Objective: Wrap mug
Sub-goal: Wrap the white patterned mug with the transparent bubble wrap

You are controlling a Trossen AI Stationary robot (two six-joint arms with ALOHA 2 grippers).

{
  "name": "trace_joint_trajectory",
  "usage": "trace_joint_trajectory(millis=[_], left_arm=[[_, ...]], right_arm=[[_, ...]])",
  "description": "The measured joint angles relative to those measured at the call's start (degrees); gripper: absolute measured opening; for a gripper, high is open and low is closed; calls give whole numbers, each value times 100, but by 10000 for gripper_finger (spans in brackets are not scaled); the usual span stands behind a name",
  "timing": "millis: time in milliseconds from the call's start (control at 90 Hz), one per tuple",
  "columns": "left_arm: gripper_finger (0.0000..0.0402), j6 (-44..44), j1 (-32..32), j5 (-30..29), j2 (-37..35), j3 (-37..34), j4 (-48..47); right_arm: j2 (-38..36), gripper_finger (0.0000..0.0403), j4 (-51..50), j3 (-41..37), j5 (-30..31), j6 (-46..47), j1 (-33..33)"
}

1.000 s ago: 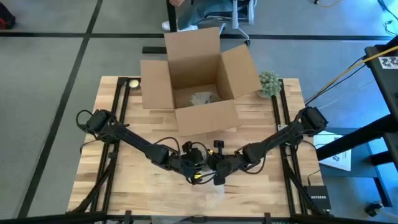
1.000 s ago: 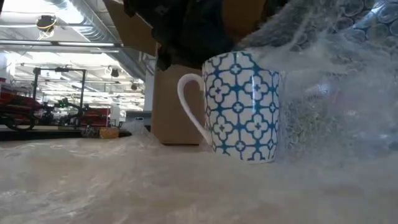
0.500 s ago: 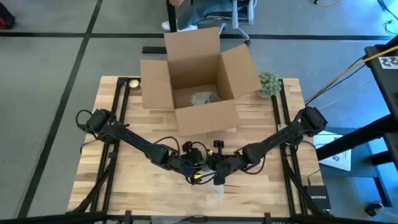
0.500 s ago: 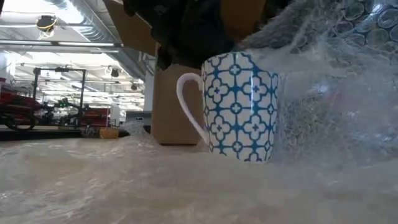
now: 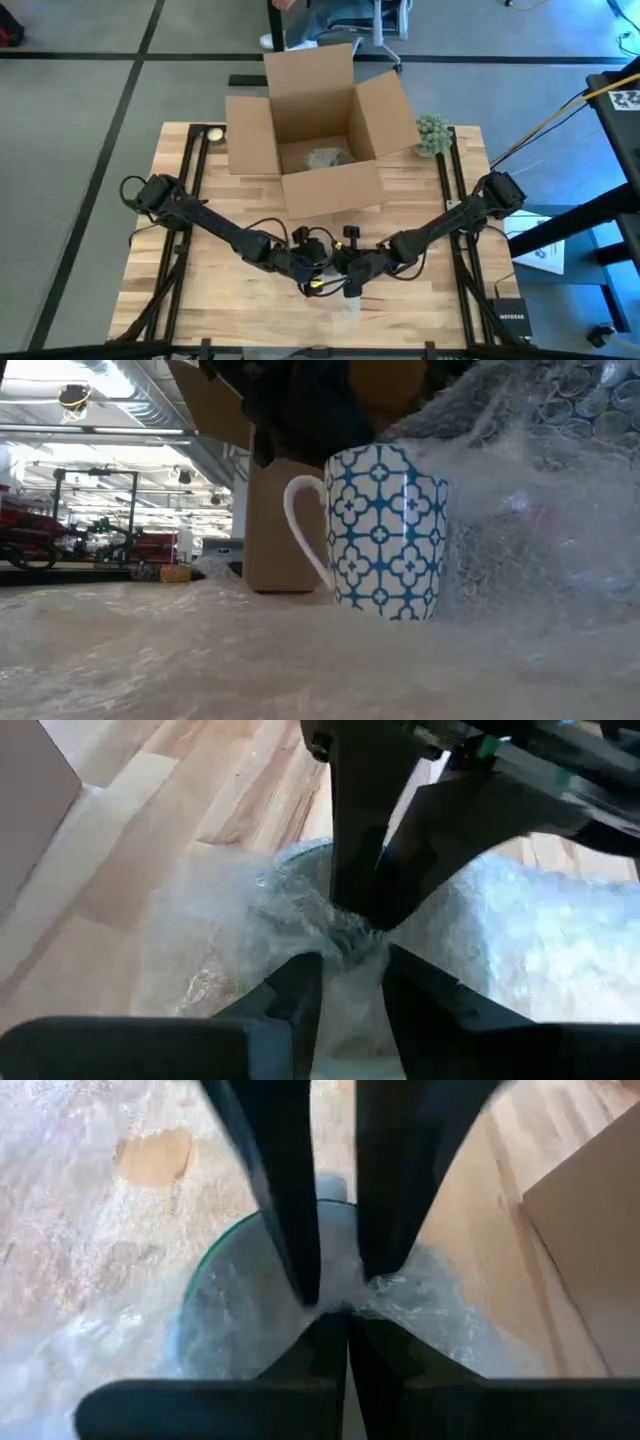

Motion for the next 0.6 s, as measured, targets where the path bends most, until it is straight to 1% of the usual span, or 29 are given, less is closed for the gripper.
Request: trace_joint_trajectory(millis=[78, 133, 178, 300, 400, 478, 600], left_arm=[[88, -155, -112, -10, -245, 51, -361], [88, -386, -223, -17, -399, 55, -797], [88, -715, -320, -26, -501, 53, -1228], [88, -1987, -658, -12, -730, 51, -2506], [88, -2693, -1040, 96, -753, 51, -3335], [88, -3188, -1342, 144, -748, 37, -3716], [88, -3739, -1766, 151, -748, -49, -3775]], right_arm=[[19, 1, -72, -18, -28, -11, 2], [19, 1, -42, -18, -39, -11, 2], [19, 1, -23, -16, -35, -9, 2], [19, 1, -3, -16, -27, -7, 2], [16, 1, 3, -14, -16, -7, 2], [13, 1, 10, -12, -19, -4, -1], [10, 1, 17, -7, -21, 0, -1]])
